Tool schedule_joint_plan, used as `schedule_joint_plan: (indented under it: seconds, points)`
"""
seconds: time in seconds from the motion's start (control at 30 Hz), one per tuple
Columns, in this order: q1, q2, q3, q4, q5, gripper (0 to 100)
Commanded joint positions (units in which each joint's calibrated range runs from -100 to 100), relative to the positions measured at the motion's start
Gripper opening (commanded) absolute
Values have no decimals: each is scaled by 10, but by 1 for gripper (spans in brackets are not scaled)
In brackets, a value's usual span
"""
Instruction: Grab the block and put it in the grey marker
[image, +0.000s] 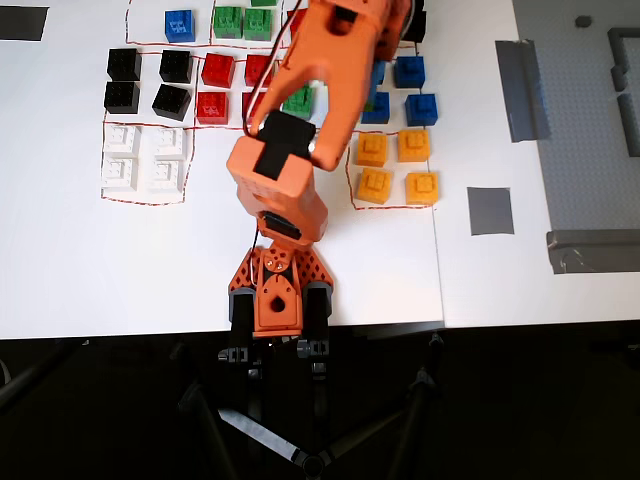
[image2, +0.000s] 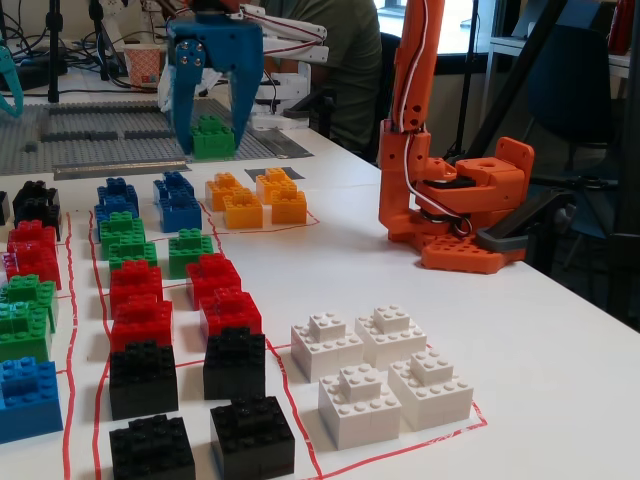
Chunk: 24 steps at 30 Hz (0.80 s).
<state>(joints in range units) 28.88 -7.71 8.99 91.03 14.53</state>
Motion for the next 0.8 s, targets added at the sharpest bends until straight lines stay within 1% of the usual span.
schedule_joint_plan:
  seconds: [0.0,0.27,0.4,0.57,0.77]
  points:
    - [99,-74,-35,6,42,0]
    - [299,-38,-30,-34,122,0]
    - [373,15,-60,-51,148,0]
    - [419,82,-121,-64,164,0]
    - [440,154,-191,-82,168,0]
